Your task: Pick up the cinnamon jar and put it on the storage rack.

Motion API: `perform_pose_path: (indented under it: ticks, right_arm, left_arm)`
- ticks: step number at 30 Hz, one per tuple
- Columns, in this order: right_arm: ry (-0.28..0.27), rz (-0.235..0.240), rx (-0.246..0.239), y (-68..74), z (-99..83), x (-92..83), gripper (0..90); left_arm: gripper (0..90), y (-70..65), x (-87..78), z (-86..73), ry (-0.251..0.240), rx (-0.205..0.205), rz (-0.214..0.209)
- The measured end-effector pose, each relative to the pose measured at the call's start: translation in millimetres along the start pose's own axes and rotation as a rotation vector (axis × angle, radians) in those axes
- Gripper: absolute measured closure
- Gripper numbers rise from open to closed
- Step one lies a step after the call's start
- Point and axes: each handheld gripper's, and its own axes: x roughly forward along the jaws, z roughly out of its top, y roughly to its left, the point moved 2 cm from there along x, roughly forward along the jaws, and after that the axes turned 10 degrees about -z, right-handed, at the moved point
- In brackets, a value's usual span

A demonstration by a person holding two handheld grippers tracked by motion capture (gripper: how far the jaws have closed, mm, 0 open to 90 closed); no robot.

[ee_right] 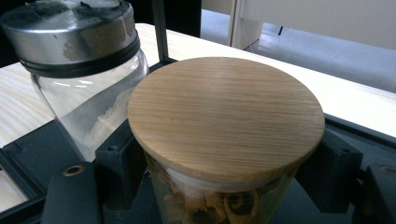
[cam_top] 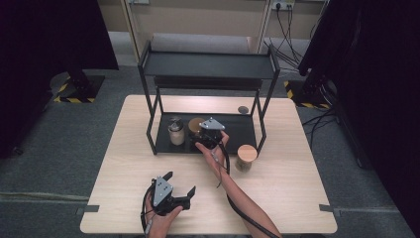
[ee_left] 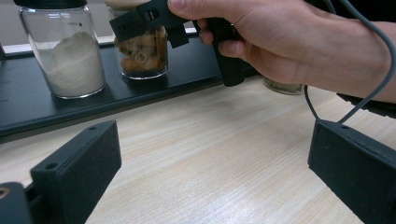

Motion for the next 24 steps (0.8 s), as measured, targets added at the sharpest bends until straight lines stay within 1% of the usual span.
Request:
perform_pose_path:
  ticks: [6,12,13,15,16,18,20,22,24]
  right_arm:
    - [0.0,0.0,0.002,-0.3,-3.3,1.9,25.9]
    - [-0.011,-0.004,-0.007,0.8,-6.3,2.2,25.6]
    - [-0.011,-0.008,-0.011,1.4,-5.9,2.1,24.5]
    - [-0.017,-0.02,-0.01,3.4,-5.1,0.5,18.3]
    - [-0.014,-0.02,-0.006,3.6,-4.0,-0.3,16.3]
    - [-0.005,-0.021,-0.014,4.2,-1.1,-2.0,12.3]
    - [0.004,-0.024,0.0,5.1,0.7,-3.4,7.4]
    - [0.004,-0.023,0.005,5.4,1.5,-4.8,6.5]
    - [0.0,-0.018,-0.002,5.3,2.1,-5.9,6.5]
  left_arm:
    - [2.2,-0.1,0.1,0.2,0.001,0.0,0.0]
    - [2.2,-0.1,0.1,0.0,0.0,0.0,0.001]
    - [2.2,-0.1,0.1,0.1,0.001,0.0,0.001]
    - [2.2,-0.2,0.0,0.0,0.0,0.0,0.001]
    - [2.2,-0.2,0.0,0.0,0.0,0.0,0.001]
    - [2.2,-0.2,0.1,0.1,0.001,0.0,0.001]
    - [2.2,-0.2,0.1,0.0,0.0,0.001,0.001]
    - [2.2,-0.1,0.0,0.0,0.0,0.0,0.001]
    - [2.2,-0.2,-0.1,-0.1,0.0,0.0,0.001]
